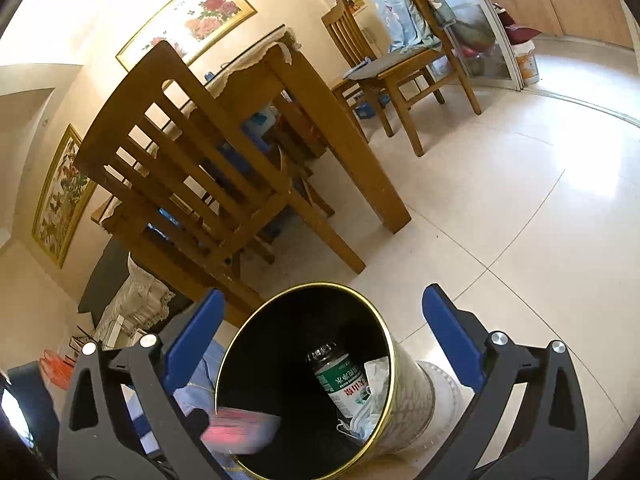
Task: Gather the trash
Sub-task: 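Release the pink card into the bin with the left tool, then move the right tool to the table and grasp the green bottle cap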
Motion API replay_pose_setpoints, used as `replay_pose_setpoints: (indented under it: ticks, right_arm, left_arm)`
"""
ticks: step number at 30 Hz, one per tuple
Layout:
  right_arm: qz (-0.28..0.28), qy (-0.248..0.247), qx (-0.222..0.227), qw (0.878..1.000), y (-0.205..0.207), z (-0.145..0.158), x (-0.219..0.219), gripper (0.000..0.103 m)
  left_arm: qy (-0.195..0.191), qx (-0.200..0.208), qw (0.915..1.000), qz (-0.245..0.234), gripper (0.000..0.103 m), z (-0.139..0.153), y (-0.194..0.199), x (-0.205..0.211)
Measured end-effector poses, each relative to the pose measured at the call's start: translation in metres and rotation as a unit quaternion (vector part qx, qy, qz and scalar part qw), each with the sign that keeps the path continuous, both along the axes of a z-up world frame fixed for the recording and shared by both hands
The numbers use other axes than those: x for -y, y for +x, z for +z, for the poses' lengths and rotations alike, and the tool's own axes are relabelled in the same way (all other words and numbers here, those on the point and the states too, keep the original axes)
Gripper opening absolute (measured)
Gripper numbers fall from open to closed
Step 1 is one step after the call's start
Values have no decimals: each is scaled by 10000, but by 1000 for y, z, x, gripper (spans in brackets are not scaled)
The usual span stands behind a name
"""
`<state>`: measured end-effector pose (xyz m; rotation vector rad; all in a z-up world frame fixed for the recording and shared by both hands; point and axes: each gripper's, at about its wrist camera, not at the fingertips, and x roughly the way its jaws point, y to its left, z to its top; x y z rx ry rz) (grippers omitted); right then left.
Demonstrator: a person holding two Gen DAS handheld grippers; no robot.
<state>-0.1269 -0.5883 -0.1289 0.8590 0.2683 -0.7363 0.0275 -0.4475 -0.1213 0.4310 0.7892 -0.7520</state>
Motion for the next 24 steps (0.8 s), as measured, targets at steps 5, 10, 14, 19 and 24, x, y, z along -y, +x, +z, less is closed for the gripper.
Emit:
replay_pose_setpoints:
  ticks: [5, 10, 14, 19, 24]
  right_arm:
    - [139, -115, -180, 9997, 11, 2, -7, 97]
    - [938, -402, -494, 9935, 48, 5, -30, 97]
    - [2144, -656, -989, 9695, 101, 1, -71, 97]
    - [3783, -1121, -1296, 9097, 152, 1, -158, 97]
    - [5221, -1375, -1172, 8335, 175, 1, -290, 97]
  left_arm:
    - [-19, -249, 9997, 87, 84, -3, -3, -32]
    - [-58, -260, 9996, 108, 89, -2, -22, -101]
    - [-19, -36, 9992, 389, 92, -2, -28, -173]
    - [-199, -233, 9910, 1302, 93, -3, -10, -283]
    - [-327, -246, 9716, 2331, 93, -4, 5, -388]
